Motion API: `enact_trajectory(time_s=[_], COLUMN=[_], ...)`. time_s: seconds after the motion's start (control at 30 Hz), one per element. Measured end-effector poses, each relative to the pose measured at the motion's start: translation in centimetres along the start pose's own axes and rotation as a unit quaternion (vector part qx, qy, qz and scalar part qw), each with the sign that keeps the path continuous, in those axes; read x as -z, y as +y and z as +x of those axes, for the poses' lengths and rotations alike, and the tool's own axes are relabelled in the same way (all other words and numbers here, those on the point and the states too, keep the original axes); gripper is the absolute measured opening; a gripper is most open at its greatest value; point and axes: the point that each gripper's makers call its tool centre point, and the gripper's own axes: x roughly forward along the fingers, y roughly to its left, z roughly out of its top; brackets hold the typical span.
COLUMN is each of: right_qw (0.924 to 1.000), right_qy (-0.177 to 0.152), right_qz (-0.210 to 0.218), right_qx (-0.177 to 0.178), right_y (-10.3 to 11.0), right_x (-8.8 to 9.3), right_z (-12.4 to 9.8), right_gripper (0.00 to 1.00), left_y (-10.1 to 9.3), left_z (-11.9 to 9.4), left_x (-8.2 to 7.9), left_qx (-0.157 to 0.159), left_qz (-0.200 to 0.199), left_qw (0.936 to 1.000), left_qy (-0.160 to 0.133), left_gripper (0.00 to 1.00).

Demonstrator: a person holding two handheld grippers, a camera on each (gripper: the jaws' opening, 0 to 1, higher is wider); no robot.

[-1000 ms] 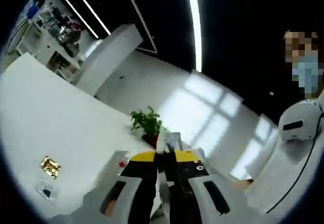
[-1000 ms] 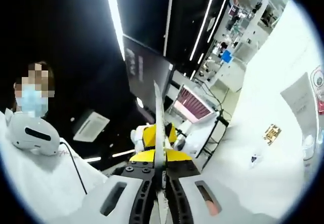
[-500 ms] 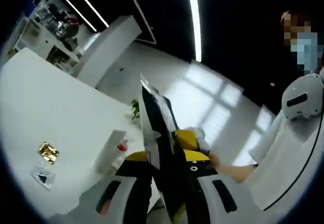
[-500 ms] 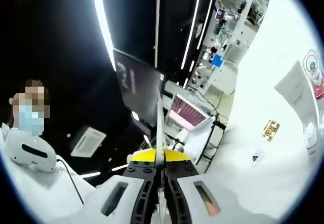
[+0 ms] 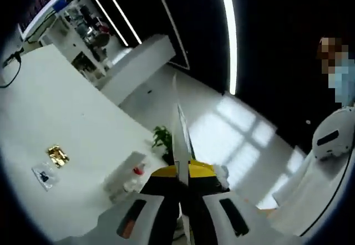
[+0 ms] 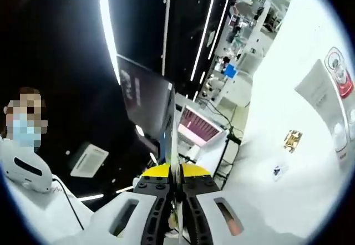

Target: Arrange the skincare products in the storage area until every visible bottle or jar stands upright without overlapping.

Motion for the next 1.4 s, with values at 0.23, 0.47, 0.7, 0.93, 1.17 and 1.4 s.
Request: enact_trajectory(time_s=[0.23, 0.47, 0.7, 0.93, 1.17, 1.4], right_qw=[0.9994, 0.9982, 0.9971, 0.9946, 0.9879, 0.9817], right_qy=[0.000, -0.004, -0.019, -0.018, 0.017, 0.043], right_qz=[-0.003, -0.017, -0.011, -0.006, -0.024, -0.045], right_qx=[0.035, 0.058, 0.072, 0.102, 0.153, 0.180], right_y=[-0.7, -1.3, -2.3, -3.8, -6.1, -7.2], right_x=[1.3, 1.2, 0.2, 0.7, 1.9, 2.6], right_z=[-1.2, -1.7, -2.5, -3.1, -3.5, -3.4], right_gripper=[0.03, 0.01, 0.01, 0.01, 0.01, 0.02], left_y=[0.6, 1.6, 1.8, 3.0, 4.3, 5.6], left_z=[0.0, 0.4, 0.4, 0.0, -0.4, -0.9], left_x=[1.0, 1.7, 4.3, 5.5, 6.8, 7.3], left_qx=[-0.008, -0.025, -0.057, -0.097, -0.134, -0.169], left_qz=[-0.020, 0.001, 0.057, 0.070, 0.086, 0.061], left_qw=[0.9998, 0.9995, 0.9938, 0.9879, 0.9767, 0.9710], left_qy=[0.006, 0.020, 0.077, 0.099, 0.143, 0.158], left_gripper=[0.01, 0.03, 0.17, 0.13, 0.03, 0.00])
